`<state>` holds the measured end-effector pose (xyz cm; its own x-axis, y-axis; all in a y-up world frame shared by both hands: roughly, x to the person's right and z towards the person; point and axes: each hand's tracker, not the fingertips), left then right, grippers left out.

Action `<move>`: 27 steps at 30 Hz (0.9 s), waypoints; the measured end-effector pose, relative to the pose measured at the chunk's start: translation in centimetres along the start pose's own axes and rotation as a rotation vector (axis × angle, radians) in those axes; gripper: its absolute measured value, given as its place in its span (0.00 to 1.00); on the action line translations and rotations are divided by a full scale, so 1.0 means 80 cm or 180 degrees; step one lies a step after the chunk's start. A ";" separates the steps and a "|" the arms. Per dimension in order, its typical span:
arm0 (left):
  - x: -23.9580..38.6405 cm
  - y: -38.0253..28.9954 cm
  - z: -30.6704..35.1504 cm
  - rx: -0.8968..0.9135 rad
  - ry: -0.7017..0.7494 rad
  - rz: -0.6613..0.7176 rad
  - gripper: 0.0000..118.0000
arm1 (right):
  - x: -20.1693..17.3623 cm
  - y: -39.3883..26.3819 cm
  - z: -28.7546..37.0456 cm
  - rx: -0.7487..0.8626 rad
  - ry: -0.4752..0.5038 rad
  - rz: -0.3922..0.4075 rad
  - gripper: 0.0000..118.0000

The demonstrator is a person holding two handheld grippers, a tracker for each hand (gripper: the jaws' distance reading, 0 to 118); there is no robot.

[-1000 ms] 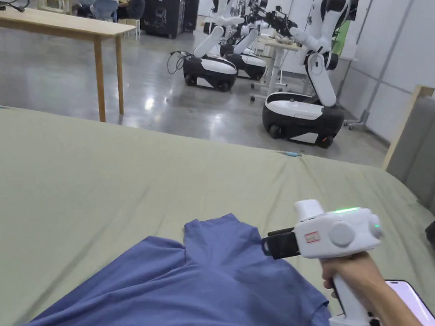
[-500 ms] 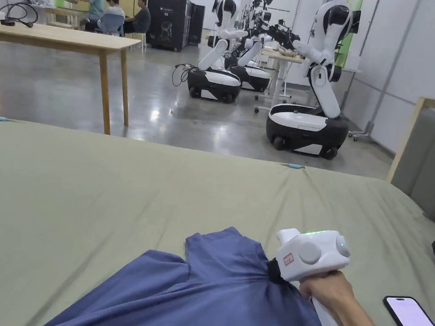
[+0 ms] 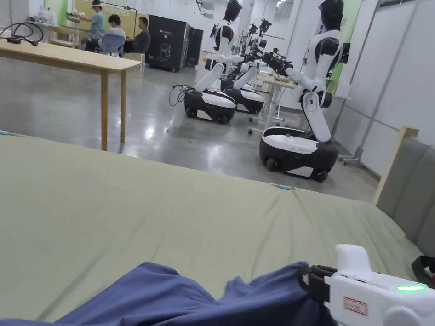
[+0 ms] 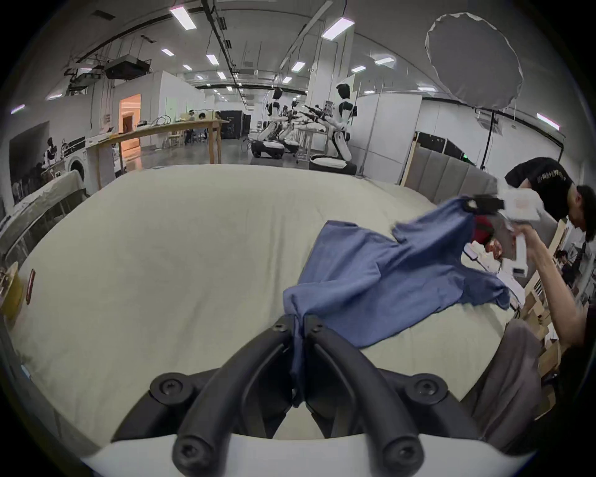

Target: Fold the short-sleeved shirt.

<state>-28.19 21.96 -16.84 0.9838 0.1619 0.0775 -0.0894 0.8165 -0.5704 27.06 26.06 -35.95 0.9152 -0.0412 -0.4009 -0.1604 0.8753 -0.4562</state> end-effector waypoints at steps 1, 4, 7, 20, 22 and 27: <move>0.003 0.004 0.000 0.0027 -0.0026 0.0021 0.02 | -0.001 -0.005 0.021 0.0042 -0.0007 0.0033 0.00; 0.007 0.012 -0.001 0.0111 -0.0056 0.0085 0.02 | -0.002 -0.012 0.062 0.0099 -0.0021 0.0093 0.00; 0.011 0.019 -0.003 0.0186 -0.0123 0.0213 0.02 | -0.001 -0.013 0.085 0.0232 -0.0065 0.0093 0.00; 0.042 0.234 0.035 0.1145 -0.0475 0.0126 0.02 | -0.008 0.182 0.159 0.1197 -0.0136 0.0314 0.00; 0.057 0.279 0.050 0.1310 -0.0549 0.0035 0.02 | -0.008 0.224 0.184 0.1424 -0.0307 0.0413 0.00; 0.081 0.380 0.074 0.1632 -0.0588 0.0107 0.02 | -0.004 0.308 0.227 0.1928 -0.0530 0.0339 0.00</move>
<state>-25.42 51.12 -28.86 0.9395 0.2494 0.2347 -0.2301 0.9673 -0.1068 29.53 56.40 -32.63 0.9587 0.0939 -0.2683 -0.0608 0.9898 0.1291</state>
